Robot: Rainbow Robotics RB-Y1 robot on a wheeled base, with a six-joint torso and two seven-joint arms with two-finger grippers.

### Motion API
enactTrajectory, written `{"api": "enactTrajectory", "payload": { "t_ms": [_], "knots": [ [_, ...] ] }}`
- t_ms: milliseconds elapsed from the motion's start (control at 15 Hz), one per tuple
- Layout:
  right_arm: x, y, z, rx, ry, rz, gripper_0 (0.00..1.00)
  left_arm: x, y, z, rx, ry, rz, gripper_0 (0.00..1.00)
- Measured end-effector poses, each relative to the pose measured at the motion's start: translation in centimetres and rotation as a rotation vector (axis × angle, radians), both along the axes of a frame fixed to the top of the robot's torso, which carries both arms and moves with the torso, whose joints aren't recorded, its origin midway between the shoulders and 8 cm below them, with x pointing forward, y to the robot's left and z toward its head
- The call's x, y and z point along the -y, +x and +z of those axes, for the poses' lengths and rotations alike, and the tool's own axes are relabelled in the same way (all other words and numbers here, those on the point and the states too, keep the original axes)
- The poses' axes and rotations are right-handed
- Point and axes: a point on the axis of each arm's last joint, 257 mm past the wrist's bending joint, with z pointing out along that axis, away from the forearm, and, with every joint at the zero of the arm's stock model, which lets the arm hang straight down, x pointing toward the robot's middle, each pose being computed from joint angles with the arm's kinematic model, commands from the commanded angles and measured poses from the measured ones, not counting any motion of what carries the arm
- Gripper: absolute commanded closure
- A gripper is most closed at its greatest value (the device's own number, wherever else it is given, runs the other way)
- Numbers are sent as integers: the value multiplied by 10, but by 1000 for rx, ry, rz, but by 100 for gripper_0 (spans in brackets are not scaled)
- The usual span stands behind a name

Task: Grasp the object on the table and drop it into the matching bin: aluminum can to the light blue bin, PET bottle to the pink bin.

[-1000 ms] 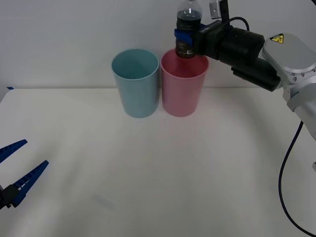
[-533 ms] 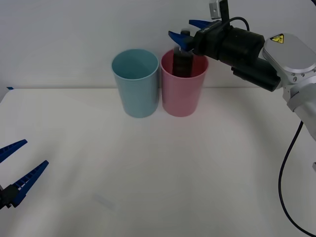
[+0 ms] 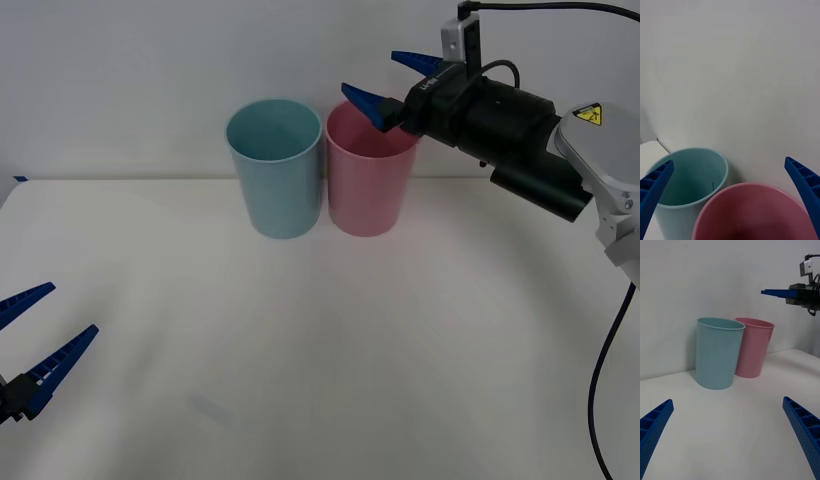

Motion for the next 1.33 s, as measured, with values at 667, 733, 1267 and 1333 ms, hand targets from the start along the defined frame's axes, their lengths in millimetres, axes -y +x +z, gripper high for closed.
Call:
{"api": "enactTrajectory", "payload": {
  "t_ms": [667, 733, 1267, 1333],
  "knots": [
    [52, -112, -33, 6, 21, 73, 0, 0, 0, 0, 0, 0, 0, 0],
    [59, -123, -38, 2, 18, 75, 0, 0, 0, 0, 0, 0, 0, 0],
    [112, -206, -87, -53, -17, 33, 0, 0, 0, 0, 0, 0, 0, 0],
    [120, -215, -93, -42, -30, 21, 0, 0, 0, 0, 0, 0, 0, 0]
  ]
}}
